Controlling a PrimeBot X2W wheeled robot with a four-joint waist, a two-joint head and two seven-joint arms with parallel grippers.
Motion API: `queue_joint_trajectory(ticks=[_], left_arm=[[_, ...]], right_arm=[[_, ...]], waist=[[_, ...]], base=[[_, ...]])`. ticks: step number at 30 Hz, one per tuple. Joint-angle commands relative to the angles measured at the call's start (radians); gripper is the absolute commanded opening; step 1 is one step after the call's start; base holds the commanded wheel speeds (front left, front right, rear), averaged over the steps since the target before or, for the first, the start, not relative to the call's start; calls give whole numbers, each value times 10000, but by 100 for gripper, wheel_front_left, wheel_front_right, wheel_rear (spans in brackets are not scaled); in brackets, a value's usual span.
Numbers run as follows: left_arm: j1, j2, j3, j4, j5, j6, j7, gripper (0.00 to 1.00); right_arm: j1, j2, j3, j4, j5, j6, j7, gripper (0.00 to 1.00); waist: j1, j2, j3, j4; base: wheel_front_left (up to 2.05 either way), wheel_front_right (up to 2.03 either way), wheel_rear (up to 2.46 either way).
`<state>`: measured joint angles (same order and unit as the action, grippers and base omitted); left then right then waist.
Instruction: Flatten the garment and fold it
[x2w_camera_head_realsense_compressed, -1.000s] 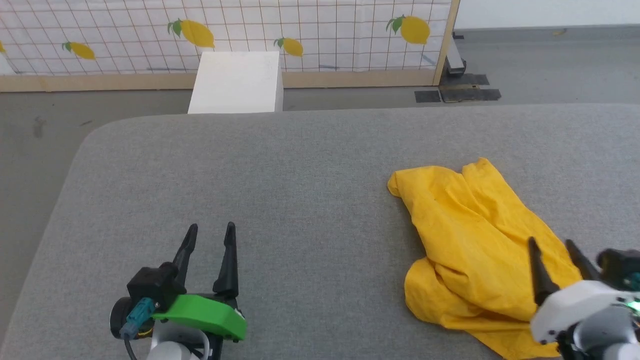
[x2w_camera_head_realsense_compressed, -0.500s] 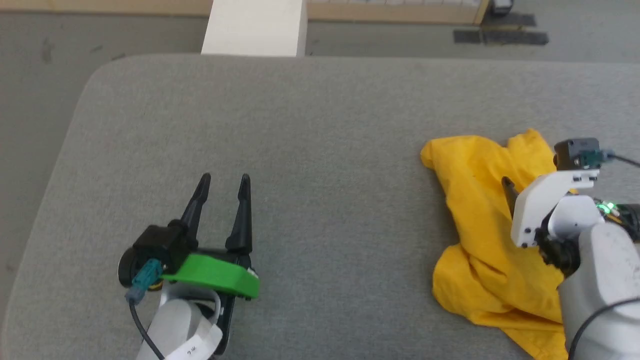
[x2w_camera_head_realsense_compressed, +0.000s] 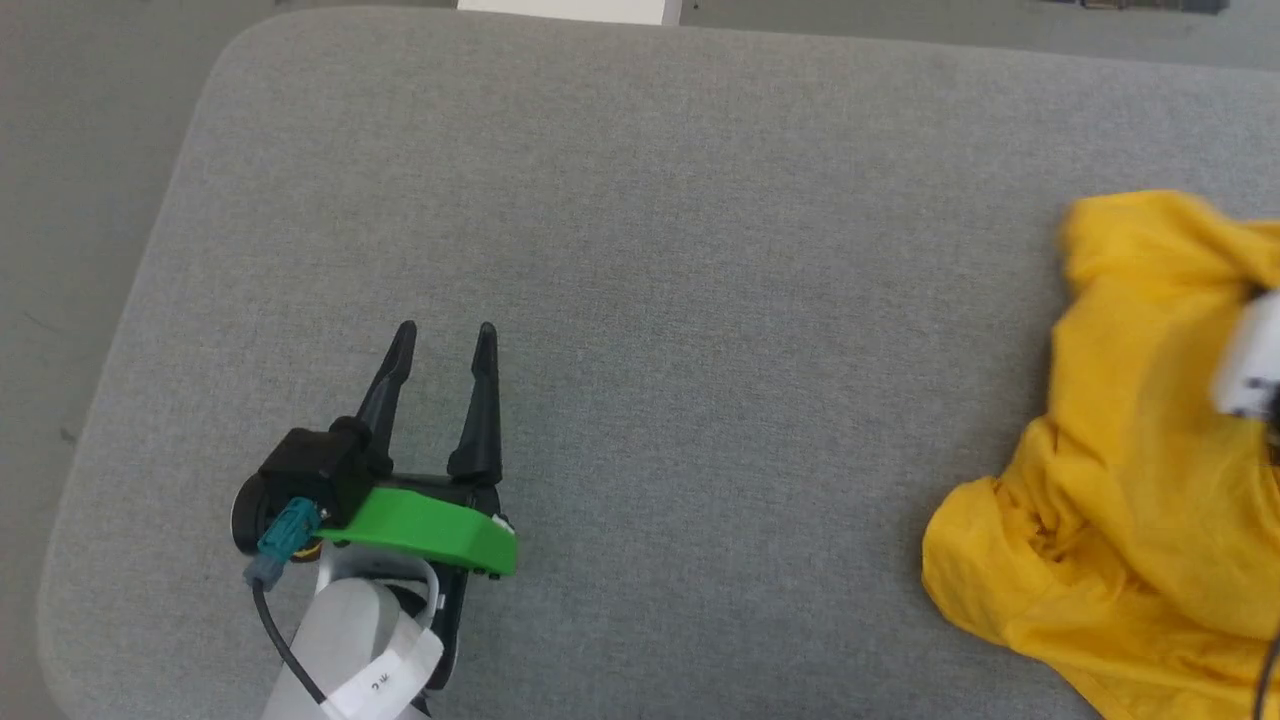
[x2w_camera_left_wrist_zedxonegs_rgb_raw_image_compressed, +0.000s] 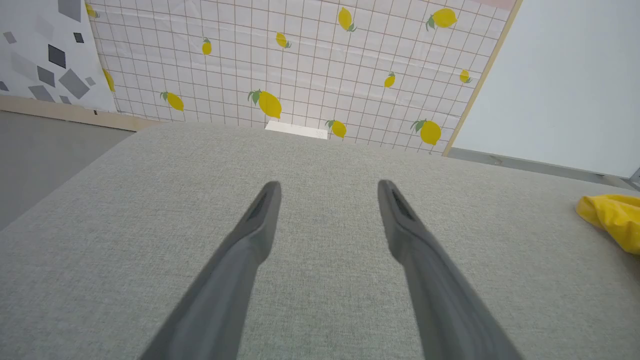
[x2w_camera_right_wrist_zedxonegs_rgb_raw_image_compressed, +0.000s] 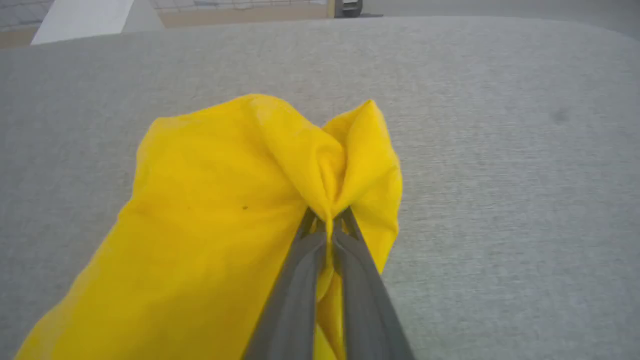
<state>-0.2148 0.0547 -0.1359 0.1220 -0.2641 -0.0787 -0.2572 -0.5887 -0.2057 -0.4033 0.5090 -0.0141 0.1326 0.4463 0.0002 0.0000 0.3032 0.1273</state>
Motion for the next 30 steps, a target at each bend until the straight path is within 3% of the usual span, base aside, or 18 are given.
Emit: queue_joint_trajectory(ticks=[1,6,7,13,19,25,30], left_arm=[[42,-39,54,33,40,-4,-45,100],[203,-41,36,134,45,-23,-45,100],[241,-42,9,161,51,-30,-45,100],[538,-43,40,302,22,-23,-45,100],[974,-44,119,420,7,-22,-45,100],[1268,-35,159,467,31,-52,-45,100],[1272,-36,86,454,49,-76,-45,100]], right_arm=[[225,-118,-661,-168,-267,-19,-277,0],[860,-169,-2793,-456,-1477,-19,-548,0],[998,-25,-2990,-437,-1517,-19,-517,100],[1901,994,-2646,-1591,-534,-19,-1472,100],[3926,1503,-175,-4179,1043,-19,-2085,100],[6097,1549,2848,-6100,2593,-19,-945,100],[6598,1552,4444,-6403,2140,-19,370,100]], waist=[[-2,0,-351,-190],[-2,0,-809,-416],[-2,0,-907,-465],[-2,0,-1473,-770],[-2,0,-2040,-1032],[-2,0,-2422,-1144],[-2,0,-2398,-1068]], base=[[0,0,0],[0,0,0],[0,0,0],[0,0,0],[0,0,0],[0,0,0],[0,0,0]])
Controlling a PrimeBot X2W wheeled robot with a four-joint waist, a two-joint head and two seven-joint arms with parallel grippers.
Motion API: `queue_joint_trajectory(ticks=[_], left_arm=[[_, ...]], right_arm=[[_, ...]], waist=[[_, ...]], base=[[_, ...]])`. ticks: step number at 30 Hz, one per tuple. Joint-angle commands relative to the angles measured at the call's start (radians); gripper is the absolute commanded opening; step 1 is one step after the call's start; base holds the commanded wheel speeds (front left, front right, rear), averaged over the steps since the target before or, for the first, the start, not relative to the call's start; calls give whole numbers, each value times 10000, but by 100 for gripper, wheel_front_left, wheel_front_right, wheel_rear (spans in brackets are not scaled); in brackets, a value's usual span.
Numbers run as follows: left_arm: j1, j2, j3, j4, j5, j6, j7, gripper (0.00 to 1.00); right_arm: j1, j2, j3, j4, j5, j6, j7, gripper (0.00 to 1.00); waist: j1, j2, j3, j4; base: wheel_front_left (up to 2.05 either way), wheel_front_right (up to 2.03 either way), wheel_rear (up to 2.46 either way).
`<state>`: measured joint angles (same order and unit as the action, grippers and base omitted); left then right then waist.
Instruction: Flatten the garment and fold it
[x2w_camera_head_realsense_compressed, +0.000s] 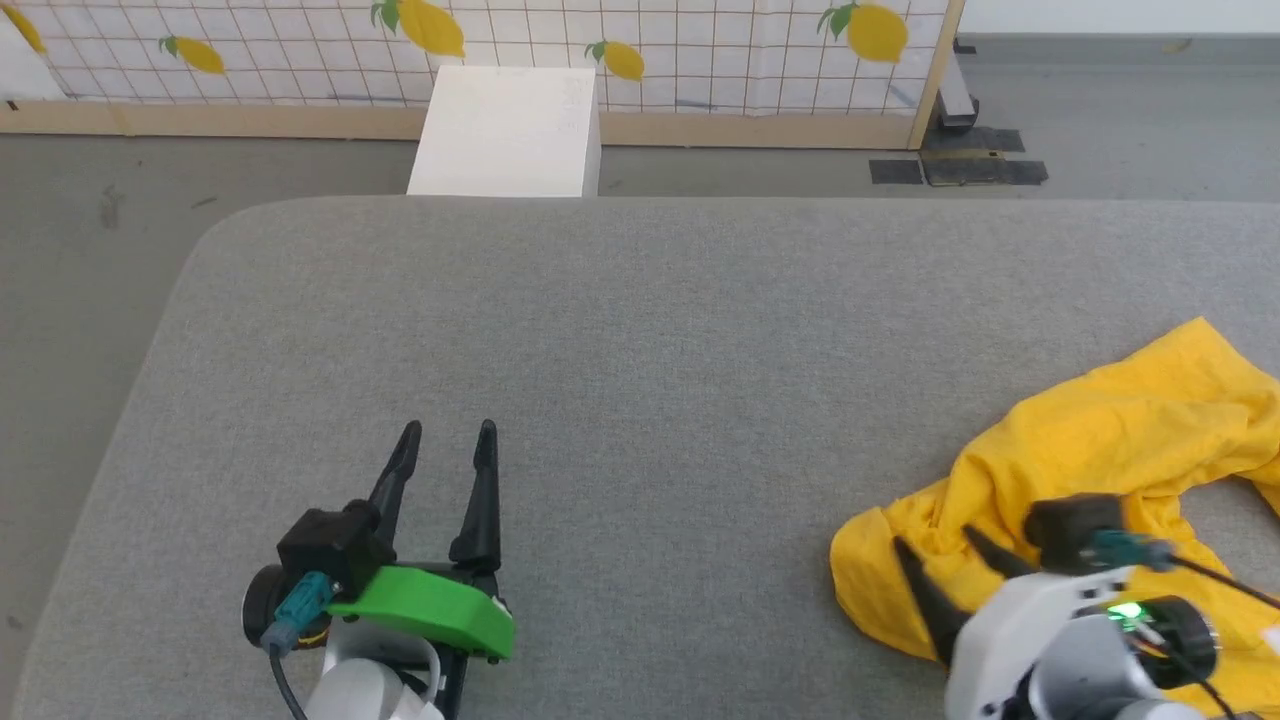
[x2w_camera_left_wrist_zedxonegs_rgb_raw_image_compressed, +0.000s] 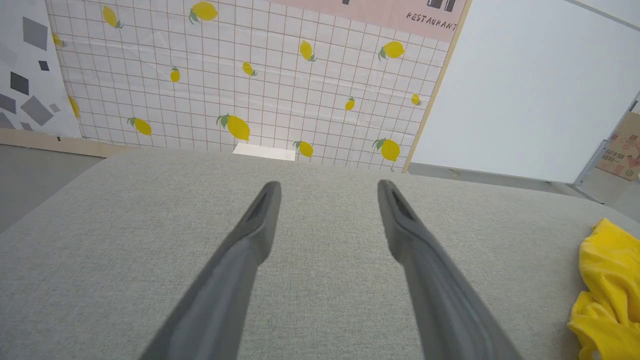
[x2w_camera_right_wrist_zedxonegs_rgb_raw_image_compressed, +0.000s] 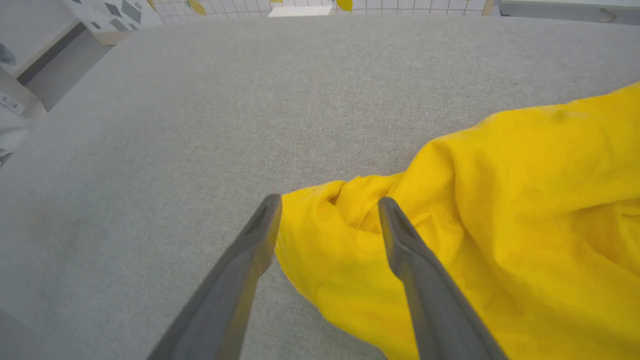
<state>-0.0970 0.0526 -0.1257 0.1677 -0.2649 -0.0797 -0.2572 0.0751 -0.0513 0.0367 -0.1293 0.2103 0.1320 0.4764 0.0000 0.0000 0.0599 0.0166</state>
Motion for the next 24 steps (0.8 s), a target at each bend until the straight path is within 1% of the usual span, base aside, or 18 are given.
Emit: queue_joint_trajectory(ticks=[1,6,8,9,10,11,13,16,19,22,24], left_arm=[[82,-15,-59,-14,56,-75,-45,100],[-51,-17,-220,50,-40,-135,-45,100],[-98,-18,-281,106,-78,-150,-45,100],[-109,-19,-302,118,-83,-146,-45,100],[-127,-19,-324,136,-100,-144,-45,100],[-140,-19,-327,151,-117,-145,-45,100],[-210,-20,-329,189,-123,-130,-45,100],[-259,-20,-244,195,-132,-104,-45,100],[-280,-21,-213,183,-111,-96,-45,100],[-308,-21,-183,156,-88,-87,-45,100],[-311,-21,-172,159,-77,-87,-45,100]], right_arm=[[-96,8,196,89,-297,-13,260,100],[-603,9,557,1081,-1474,-13,1164,100],[-843,9,693,1507,-1550,-13,1375,100],[-951,9,759,1710,-1588,-13,1468,50],[-1088,9,875,1929,-1619,-13,1543,21],[-1193,10,946,2078,-1535,-13,1559,0],[-1606,10,1441,2367,-652,-13,1379,0],[-2181,10,2402,2259,-125,-13,834,0],[-2746,10,3853,2067,292,-13,274,0],[-3057,10,5129,2164,450,-13,251,0],[-3135,10,5813,2397,486,-13,507,0]], waist=[[0,0,78,95],[0,0,382,457],[0,0,467,613],[0,0,500,664],[0,0,540,746],[0,0,561,789],[0,0,628,937],[0,0,644,983],[0,0,612,1017],[0,0,576,1025],[0,0,547,1012]], base=[[0,0,0],[0,0,0],[0,0,0],[0,0,0],[0,0,0],[0,0,0],[0,0,0],[0,0,0],[0,0,0],[0,0,0],[0,0,0]])
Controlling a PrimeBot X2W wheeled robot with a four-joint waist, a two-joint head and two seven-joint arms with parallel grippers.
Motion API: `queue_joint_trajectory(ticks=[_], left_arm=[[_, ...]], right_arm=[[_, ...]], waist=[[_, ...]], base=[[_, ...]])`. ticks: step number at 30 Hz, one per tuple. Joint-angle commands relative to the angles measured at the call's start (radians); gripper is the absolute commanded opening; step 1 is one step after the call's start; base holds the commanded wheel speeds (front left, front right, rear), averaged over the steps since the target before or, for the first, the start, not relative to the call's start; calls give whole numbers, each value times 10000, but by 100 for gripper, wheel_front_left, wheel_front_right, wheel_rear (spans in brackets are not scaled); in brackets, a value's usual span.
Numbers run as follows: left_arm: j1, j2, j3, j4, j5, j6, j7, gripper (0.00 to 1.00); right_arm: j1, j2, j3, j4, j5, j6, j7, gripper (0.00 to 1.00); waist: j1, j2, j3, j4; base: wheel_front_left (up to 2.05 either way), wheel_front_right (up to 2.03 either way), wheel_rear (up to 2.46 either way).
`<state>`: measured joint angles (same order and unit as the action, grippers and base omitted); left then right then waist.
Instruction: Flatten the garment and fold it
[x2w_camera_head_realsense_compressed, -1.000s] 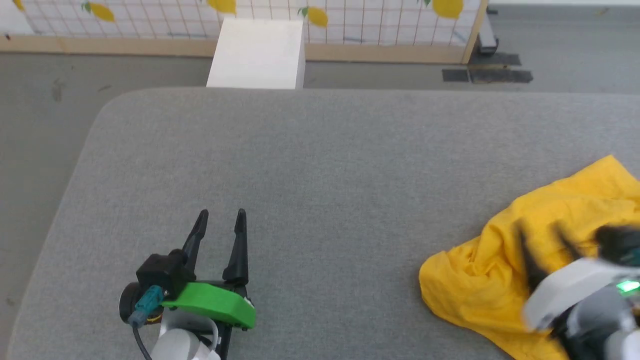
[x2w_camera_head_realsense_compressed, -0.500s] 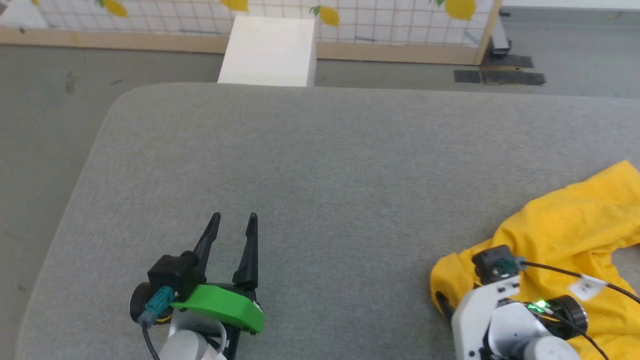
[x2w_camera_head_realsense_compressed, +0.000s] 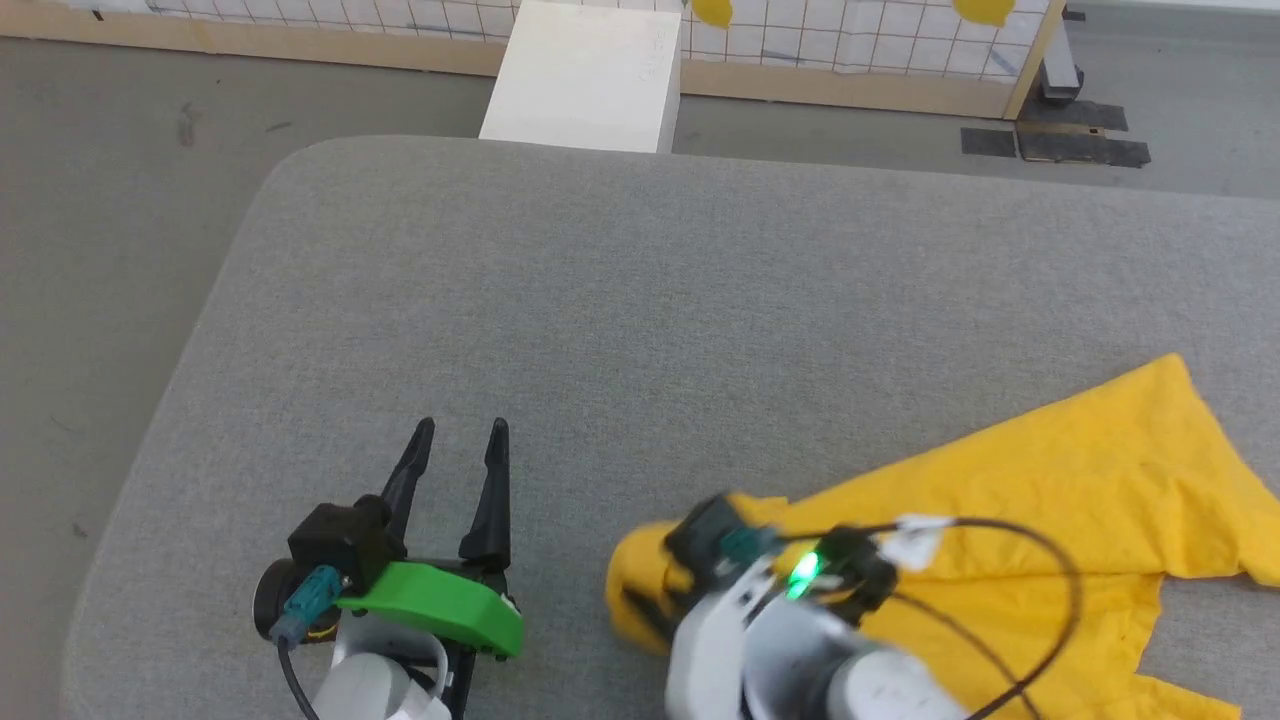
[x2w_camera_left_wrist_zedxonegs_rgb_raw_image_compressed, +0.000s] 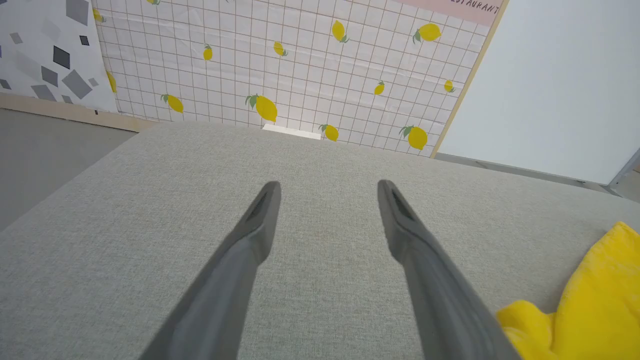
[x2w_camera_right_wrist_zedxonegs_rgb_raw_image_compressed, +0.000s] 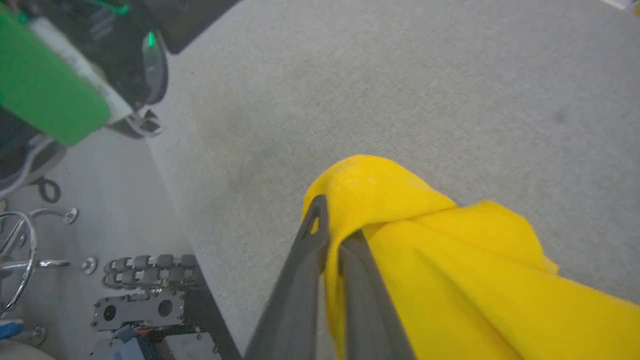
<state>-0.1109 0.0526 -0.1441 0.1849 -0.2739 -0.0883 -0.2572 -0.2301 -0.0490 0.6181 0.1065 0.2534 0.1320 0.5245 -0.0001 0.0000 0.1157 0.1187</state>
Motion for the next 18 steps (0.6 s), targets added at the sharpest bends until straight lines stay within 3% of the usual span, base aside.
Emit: queue_joint_trajectory(ticks=[1,3,4,5,8,18], left_arm=[[-170,-21,17,-9,19,-2,-45,100],[-146,-21,17,10,25,-4,-45,100],[-129,-22,21,22,24,-4,-45,100],[-102,-22,31,39,24,-3,-45,100],[-38,-8,25,85,39,-11,-45,100],[51,175,-378,372,92,-97,444,100]], right_arm=[[-39,-13,262,222,142,-13,237,0],[99,-46,446,553,233,-13,628,0],[185,-84,434,619,292,-13,740,23],[309,-116,300,618,385,-13,771,100],[694,-190,-588,267,426,-13,399,100],[2676,-48,-5486,-2119,-676,-13,-1695,100]], waist=[[1,0,-28,-25],[1,0,-70,-70],[1,0,-91,-97],[1,0,-122,-155],[1,0,-204,-311],[1,0,-536,-1243]], base=[[0,0,0],[0,0,0],[0,0,0],[0,0,0],[0,0,0],[0,0,0]])
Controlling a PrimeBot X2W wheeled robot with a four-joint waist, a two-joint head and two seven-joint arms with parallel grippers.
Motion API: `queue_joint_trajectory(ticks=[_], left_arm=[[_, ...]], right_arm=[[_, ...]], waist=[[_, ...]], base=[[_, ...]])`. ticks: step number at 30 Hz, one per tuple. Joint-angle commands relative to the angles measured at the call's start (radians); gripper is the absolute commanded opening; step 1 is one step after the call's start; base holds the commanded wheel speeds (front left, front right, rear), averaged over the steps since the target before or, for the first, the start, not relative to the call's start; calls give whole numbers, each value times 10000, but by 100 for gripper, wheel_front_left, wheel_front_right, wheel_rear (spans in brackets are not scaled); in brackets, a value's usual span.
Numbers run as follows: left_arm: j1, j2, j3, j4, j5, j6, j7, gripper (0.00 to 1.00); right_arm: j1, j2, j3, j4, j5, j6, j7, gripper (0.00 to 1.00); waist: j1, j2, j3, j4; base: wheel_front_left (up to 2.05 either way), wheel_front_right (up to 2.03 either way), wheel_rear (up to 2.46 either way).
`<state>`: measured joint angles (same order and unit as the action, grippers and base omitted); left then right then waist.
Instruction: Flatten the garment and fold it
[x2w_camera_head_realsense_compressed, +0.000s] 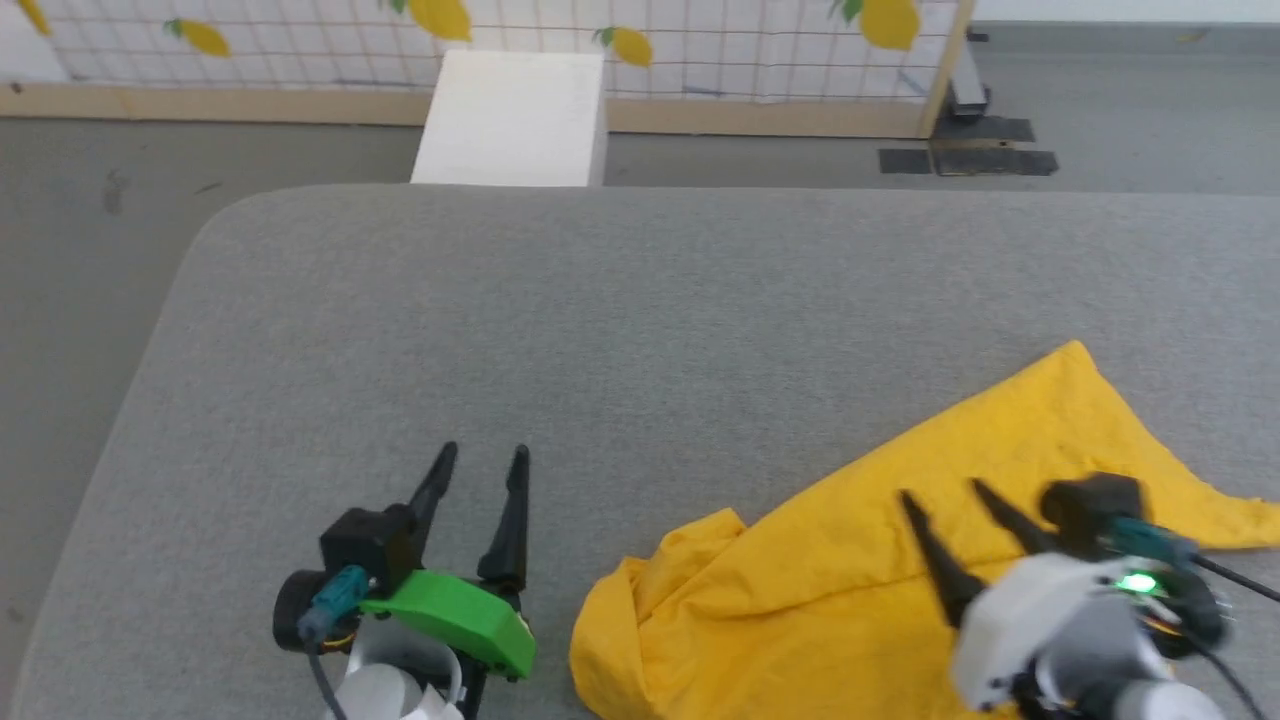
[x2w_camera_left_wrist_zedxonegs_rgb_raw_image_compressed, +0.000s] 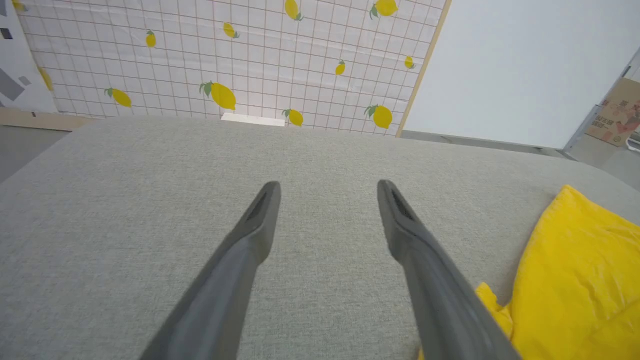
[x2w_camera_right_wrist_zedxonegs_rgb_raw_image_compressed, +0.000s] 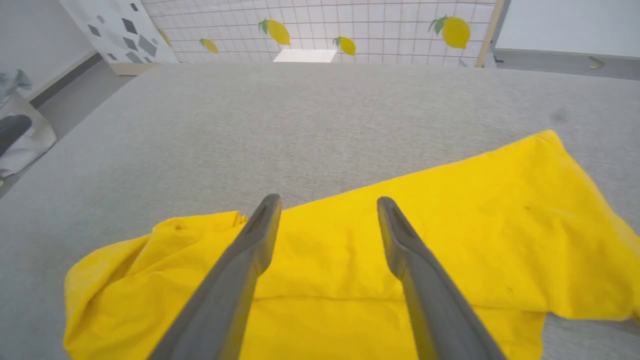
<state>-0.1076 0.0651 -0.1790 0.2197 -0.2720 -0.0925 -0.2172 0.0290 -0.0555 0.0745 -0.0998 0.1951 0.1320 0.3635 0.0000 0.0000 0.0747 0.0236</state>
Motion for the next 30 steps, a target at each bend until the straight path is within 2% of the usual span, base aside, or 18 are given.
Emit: queue_joint_trajectory(ticks=[1,4,7,14,18,19,20,23,28,30], left_arm=[[-2,78,-135,66,95,-74,227,100],[-176,207,-647,307,161,-179,1110,100],[-430,323,-1155,655,207,-248,2244,100],[-886,635,-1960,1507,-17,-257,6810,100],[-826,769,-2185,1309,-228,-230,8710,100],[-813,813,-2245,1142,-285,-242,8992,30],[-829,854,-2264,960,-287,-247,9022,0],[-1009,941,-2068,299,-61,-7,8126,0],[-1311,659,-833,-379,232,1304,4633,0],[-1284,632,-456,-348,223,1628,3766,0]], right_arm=[[217,27,-397,-137,-210,-13,-228,100],[548,45,-1273,-204,-245,-13,-731,100],[749,48,-1636,-124,-117,-13,-940,100],[677,51,-1605,130,158,-13,-1219,100],[627,51,-1497,225,299,-13,-1312,100],[621,51,-1468,247,332,-13,-1328,100],[618,52,-1448,268,347,-13,-1333,100],[606,52,-1472,326,385,-13,-1367,100],[519,52,-1532,372,388,-13,-1378,100],[485,52,-1555,367,372,-13,-1358,100]], waist=[[0,0,-131,-365],[0,0,-162,-629],[0,0,-173,-819],[0,0,-46,-1341],[0,0,30,-1445],[0,0,47,-1457],[0,0,60,-1455],[0,0,88,-1368],[0,0,45,-1013],[0,0,14,-856]], base=[[0,0,0],[0,0,0],[0,0,0],[0,0,0],[0,0,0],[0,0,0],[0,0,0],[0,0,0],[0,0,0],[0,0,0]])
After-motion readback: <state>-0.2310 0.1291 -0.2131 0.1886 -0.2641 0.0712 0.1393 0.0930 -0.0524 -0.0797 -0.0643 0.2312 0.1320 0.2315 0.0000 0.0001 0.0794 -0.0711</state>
